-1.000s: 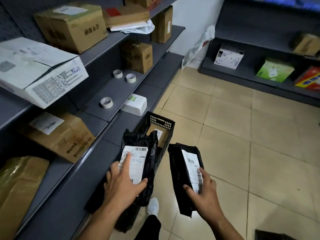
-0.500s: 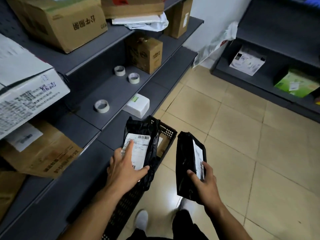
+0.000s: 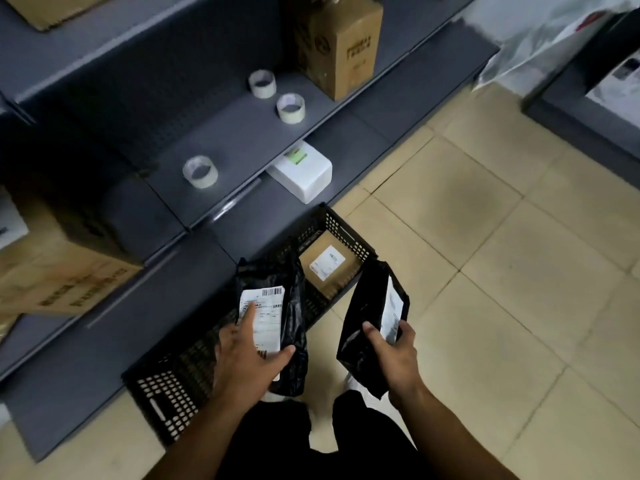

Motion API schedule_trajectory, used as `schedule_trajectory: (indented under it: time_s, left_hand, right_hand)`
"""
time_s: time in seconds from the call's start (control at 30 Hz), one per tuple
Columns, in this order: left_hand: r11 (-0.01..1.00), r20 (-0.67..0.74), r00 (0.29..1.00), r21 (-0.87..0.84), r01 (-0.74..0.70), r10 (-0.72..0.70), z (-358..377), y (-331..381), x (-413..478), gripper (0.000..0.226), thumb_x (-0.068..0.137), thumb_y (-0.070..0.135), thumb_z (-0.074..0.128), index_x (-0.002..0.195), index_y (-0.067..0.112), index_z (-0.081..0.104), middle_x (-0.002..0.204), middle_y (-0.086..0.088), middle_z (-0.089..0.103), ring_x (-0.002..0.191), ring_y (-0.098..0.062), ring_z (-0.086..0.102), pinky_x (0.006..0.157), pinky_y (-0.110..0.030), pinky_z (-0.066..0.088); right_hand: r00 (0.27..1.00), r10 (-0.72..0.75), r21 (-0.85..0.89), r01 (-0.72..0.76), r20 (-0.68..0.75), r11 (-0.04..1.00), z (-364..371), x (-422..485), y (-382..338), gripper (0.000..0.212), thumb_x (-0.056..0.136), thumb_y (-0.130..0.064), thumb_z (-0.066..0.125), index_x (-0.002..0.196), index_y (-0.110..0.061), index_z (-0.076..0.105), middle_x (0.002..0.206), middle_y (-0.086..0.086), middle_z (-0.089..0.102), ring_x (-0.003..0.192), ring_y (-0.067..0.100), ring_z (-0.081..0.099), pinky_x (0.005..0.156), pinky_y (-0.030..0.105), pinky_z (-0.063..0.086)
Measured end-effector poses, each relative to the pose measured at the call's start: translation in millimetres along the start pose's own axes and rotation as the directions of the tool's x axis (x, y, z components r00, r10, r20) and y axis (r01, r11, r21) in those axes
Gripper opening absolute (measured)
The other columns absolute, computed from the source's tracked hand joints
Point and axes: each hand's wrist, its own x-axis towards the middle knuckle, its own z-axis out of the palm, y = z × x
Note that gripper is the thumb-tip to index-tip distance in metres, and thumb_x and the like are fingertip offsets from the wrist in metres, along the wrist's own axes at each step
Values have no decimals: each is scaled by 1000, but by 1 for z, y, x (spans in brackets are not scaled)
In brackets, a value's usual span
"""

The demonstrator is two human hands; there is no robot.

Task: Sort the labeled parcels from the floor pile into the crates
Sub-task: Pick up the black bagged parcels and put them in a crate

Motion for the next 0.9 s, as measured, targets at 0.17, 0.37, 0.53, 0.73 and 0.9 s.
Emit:
schedule_trajectory:
  time_s: [0.17,0.37,0.53,0.73,0.9]
  left_hand:
    - [998,18,1000,-64,23,-22,33,-4,44,110,66,55,86,154,49,20,139,-6,34,125,-29,40,99,-45,46]
    - [998,128,990,7,57,-58,60,-33,142,112,59,67,80,152,50,20,138,-7,37,125,-32,45,98,-44,50]
    - [1000,165,986,-21,14,-10,115,-53,230,110,64,58,86,150,53,18,143,-4,31,127,-30,42,98,-47,50]
    - [986,134,991,-165,27,-5,194,-72,343,99,71,45,88,149,52,28,145,-1,29,131,-25,43,99,-36,48]
    - [1000,95,995,2,21,-21,248,-83,426,108,64,61,84,148,58,16,149,1,25,135,-31,36,102,-56,47]
  right_hand:
    - [997,50,-61,-47,50,997,24,59,-11,93,77,-57,81,150,-27,33,137,9,53,110,27,62,87,37,56]
    - [983,165,-95,-157,78,983,60,113,-4,88,84,-54,77,152,-25,30,142,9,52,111,29,63,92,40,58]
    - [982,173,-187,-158,71,970,108,174,13,103,73,-68,78,153,-31,27,149,7,46,124,28,58,100,41,54]
    - [992,-44,-358,83,117,930,183,288,32,99,80,-44,83,157,-31,22,146,3,37,119,13,36,81,7,40]
    - [993,-111,-467,117,40,876,234,397,58,108,73,-60,81,155,-36,17,146,6,30,139,33,35,110,44,43]
